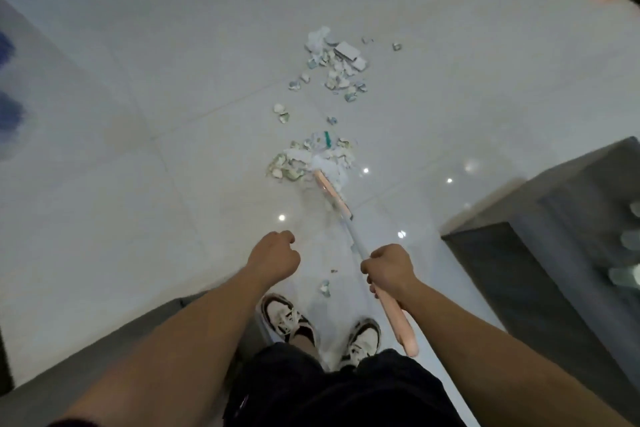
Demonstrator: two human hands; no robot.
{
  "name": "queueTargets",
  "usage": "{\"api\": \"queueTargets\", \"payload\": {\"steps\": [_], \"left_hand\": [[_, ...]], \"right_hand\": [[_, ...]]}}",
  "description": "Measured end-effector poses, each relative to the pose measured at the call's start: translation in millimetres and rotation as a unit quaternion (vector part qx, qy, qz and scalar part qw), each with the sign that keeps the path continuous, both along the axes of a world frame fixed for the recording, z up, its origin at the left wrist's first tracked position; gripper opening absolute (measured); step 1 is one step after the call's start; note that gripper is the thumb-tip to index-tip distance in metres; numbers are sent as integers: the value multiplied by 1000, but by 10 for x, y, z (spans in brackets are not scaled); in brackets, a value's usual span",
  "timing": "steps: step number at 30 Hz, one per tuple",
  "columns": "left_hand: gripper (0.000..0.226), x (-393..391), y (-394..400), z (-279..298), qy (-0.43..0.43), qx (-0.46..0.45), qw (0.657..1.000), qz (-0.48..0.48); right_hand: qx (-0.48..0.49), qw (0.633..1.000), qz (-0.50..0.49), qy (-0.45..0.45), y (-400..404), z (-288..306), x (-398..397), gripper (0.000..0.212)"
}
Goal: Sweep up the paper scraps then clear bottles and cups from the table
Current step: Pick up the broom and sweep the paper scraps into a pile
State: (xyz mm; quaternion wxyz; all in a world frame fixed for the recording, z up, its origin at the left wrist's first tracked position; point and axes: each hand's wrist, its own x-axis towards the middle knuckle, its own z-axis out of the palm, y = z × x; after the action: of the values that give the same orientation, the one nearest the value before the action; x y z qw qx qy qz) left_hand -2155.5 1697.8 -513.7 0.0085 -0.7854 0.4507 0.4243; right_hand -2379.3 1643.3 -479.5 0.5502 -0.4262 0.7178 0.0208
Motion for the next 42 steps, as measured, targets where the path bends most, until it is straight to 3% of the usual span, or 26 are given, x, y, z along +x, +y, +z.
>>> {"api": "queueTargets", "payload": {"steps": [6, 13, 18, 23, 26, 28, 30, 36, 42], "left_hand": [[48, -569, -9, 103, 26, -27, 990, -139], [50, -853, 703, 132, -10, 28, 967, -253], [53, -882, 830, 138, -67, 42, 953, -292], [52, -1133, 656, 168, -73, 24, 940, -333], [52, -1257, 499, 196, -72, 6, 930, -360], [52, -1267, 383, 216, -71, -3, 923, -379], [52, -1213, 249, 220, -67, -10, 922, -381], [51, -701, -249, 106, -53, 2, 937, -344], [50, 221, -1186, -188, -38, 5, 936, -349]], "right_hand": [[19, 971, -237, -25, 637, -160, -507, 20], [67, 888, -433, -138, 1168, -587, -573, 9], [83, 859, -462, -205, 1399, -539, -678, 14], [93, 846, -492, -184, 1617, -426, -562, 7], [90, 839, -507, -174, 1672, -458, -399, 14], [98, 825, -530, -170, 1683, -481, -309, 5], [117, 801, -563, -167, 1673, -548, -228, 11], [168, 785, -571, -171, 1402, -628, 424, 9], [166, 785, -565, -192, 450, -681, 1617, 8]]}}
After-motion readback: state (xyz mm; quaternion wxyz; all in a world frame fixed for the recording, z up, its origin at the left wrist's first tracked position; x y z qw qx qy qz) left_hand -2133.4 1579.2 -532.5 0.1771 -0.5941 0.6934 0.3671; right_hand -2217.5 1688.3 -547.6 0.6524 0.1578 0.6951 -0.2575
